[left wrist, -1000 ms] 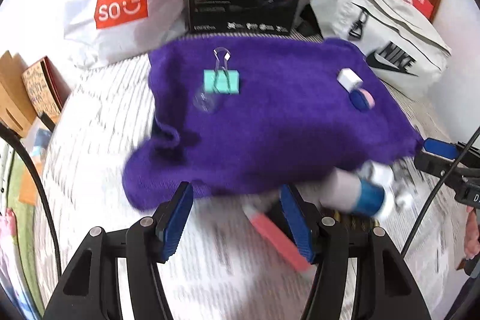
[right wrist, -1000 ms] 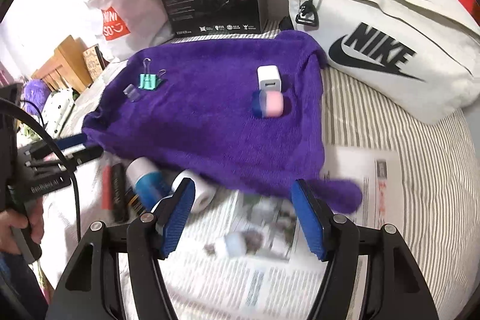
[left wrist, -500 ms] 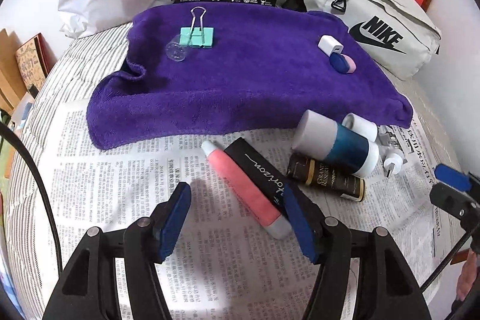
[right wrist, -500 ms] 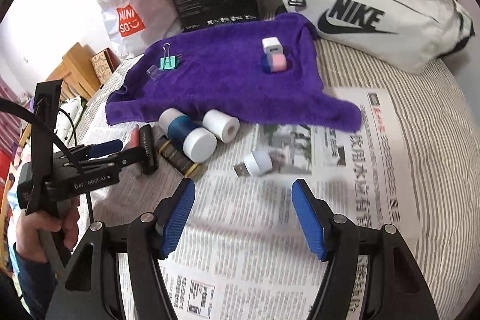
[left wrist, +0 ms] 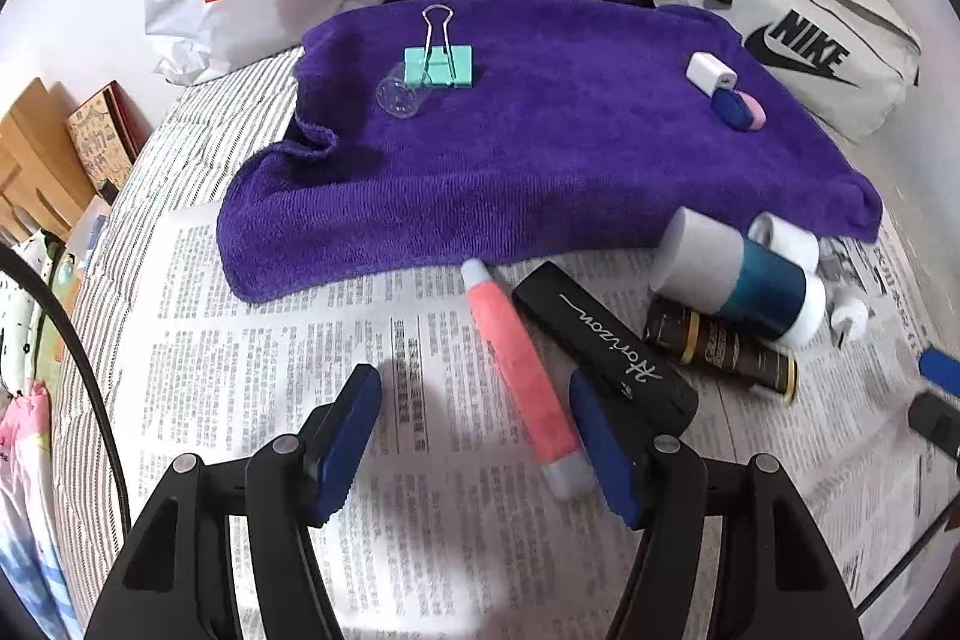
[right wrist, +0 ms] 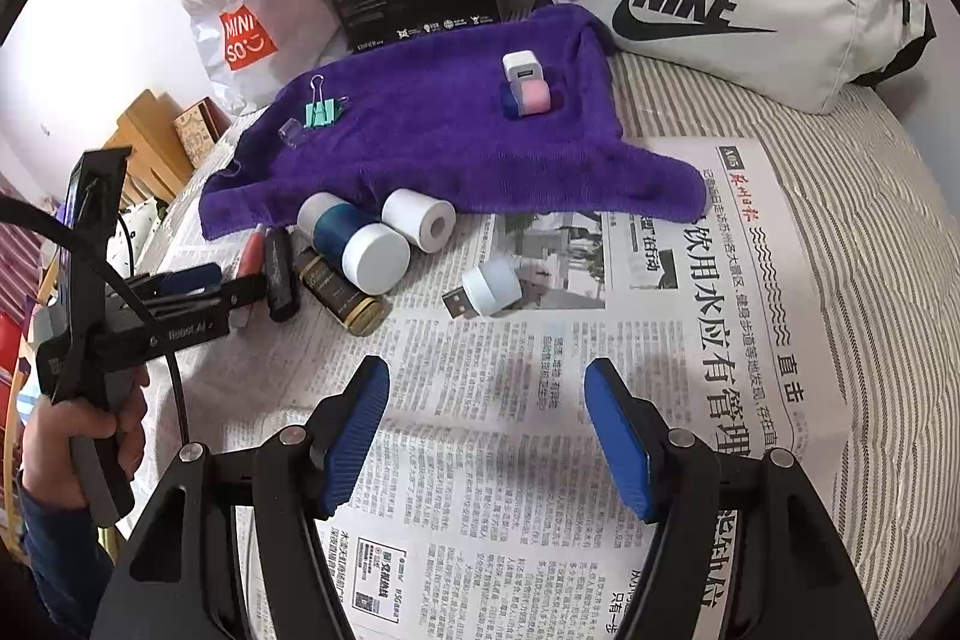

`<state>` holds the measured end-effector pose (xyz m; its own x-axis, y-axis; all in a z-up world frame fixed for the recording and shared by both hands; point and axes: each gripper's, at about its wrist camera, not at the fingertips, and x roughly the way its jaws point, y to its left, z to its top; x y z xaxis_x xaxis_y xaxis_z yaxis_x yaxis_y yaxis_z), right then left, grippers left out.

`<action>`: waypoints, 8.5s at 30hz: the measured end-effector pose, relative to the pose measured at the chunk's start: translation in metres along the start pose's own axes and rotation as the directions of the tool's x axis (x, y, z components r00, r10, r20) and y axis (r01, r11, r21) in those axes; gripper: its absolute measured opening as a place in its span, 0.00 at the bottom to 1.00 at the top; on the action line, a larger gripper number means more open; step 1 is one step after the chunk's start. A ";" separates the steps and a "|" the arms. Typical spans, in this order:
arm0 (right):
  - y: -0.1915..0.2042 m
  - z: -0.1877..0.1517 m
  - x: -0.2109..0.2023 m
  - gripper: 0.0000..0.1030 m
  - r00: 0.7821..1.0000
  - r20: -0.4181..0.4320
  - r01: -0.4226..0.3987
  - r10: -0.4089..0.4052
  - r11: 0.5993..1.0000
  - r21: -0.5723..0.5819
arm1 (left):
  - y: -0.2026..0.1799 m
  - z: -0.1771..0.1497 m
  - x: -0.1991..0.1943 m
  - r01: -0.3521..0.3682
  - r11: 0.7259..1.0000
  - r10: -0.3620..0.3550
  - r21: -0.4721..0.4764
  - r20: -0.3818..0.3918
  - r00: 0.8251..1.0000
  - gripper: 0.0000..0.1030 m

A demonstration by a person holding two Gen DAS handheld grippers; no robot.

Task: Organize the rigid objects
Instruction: 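Withdraw both grippers from the towel toward the remaining items, then grasp the pink marker with the left gripper while the right gripper grasps the white USB light, then carry the pink marker and the white USB light onto the purple towel with both grippers, then open both grippers to release the marker by the clip and the light by the cylinder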

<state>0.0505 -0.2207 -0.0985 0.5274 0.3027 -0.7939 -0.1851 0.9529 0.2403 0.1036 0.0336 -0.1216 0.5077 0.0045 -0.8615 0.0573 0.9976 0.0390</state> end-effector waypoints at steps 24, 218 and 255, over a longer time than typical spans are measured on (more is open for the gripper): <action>-0.003 0.012 0.024 0.65 0.999 -0.014 0.036 -0.037 0.998 -0.059 | 0.002 0.001 -0.002 0.066 0.997 -0.067 0.036 0.031 0.997 0.15; 0.004 0.130 0.113 0.46 0.999 -0.026 0.030 -0.036 0.978 -0.207 | 0.034 0.088 0.039 0.025 0.991 -0.020 -0.130 0.040 0.999 0.27; -0.005 0.022 0.060 0.78 0.994 0.090 0.075 -0.058 0.977 -0.198 | -0.022 0.023 -0.004 0.090 0.992 -0.087 -0.088 0.038 0.995 0.33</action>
<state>0.1016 -0.2068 -0.1349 0.6095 0.2474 -0.7532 -0.3058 0.9499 0.0645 0.1196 0.0099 -0.1073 0.5330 -0.0850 -0.8418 0.0271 0.9962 -0.0833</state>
